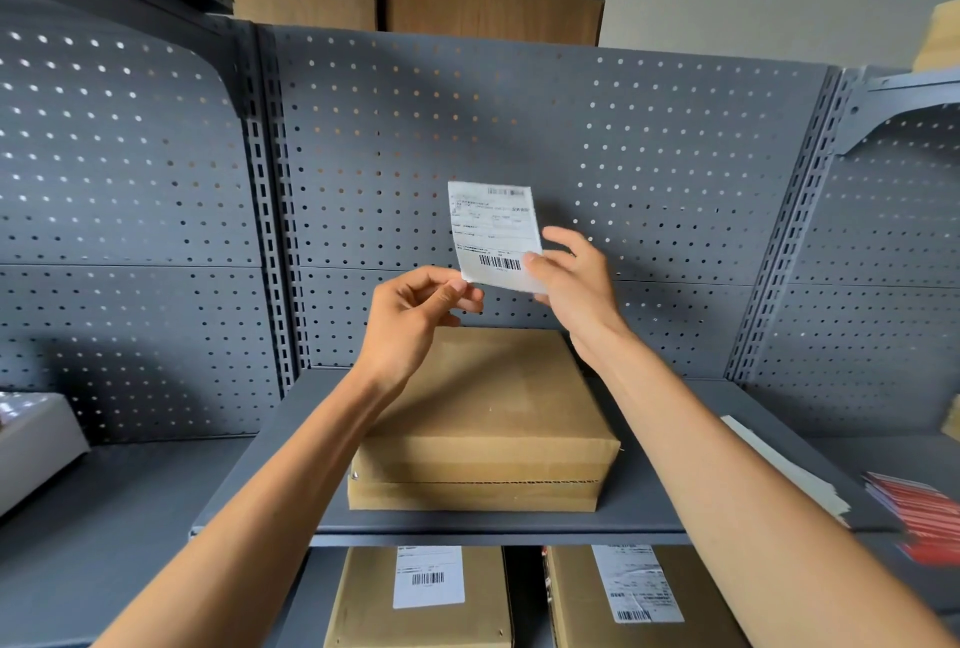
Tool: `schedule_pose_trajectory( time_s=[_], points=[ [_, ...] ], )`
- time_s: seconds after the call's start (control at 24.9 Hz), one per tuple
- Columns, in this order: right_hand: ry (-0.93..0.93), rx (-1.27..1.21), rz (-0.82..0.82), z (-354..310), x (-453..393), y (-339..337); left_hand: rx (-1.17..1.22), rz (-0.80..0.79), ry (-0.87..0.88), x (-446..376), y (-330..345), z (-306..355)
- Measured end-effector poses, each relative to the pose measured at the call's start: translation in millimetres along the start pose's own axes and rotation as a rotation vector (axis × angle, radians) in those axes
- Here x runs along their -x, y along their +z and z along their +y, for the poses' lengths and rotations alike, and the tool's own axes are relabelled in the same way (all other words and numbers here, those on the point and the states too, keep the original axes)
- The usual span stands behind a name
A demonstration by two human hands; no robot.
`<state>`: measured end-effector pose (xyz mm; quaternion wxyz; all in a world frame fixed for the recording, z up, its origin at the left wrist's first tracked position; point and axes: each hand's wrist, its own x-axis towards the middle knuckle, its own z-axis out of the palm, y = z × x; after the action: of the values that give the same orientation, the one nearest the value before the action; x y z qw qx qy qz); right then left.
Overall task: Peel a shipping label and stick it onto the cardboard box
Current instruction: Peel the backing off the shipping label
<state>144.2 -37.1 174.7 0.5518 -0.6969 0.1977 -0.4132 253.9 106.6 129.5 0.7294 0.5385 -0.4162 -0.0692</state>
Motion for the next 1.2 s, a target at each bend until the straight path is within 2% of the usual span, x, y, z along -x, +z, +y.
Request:
schedule_pose_trajectory(
  time_s=[0.08,0.16,0.32,0.52,0.64,0.84,1.2],
  points=[
    [-0.019,0.27,-0.025,3.0,2.3,0.4,0.027,0.029,-0.043,-2.8,-0.5,-2.8],
    [-0.144,0.421,-0.007,3.1,8.2,0.5,0.039,0.062,-0.085,-4.3,-1.3,-6.4],
    [-0.258,0.396,-0.184,-4.3,22.3,9.1,-0.008,0.073,-0.091,-1.9,-1.6,-12.1],
    [-0.278,0.476,-0.247,-7.8,24.7,11.8,-0.154,0.001,0.011,-1.8,1.8,-7.1],
    [-0.275,0.456,-0.244,-9.1,22.7,12.4,-0.224,0.004,0.066,-2.3,2.3,-2.3],
    [-0.278,0.438,-0.209,-8.3,22.4,14.5,-0.196,0.018,0.082,-0.6,2.3,0.4],
    [-0.41,0.465,-0.143,-9.9,23.4,19.2,-0.212,0.043,0.091,-1.2,-0.7,3.0]
  ],
)
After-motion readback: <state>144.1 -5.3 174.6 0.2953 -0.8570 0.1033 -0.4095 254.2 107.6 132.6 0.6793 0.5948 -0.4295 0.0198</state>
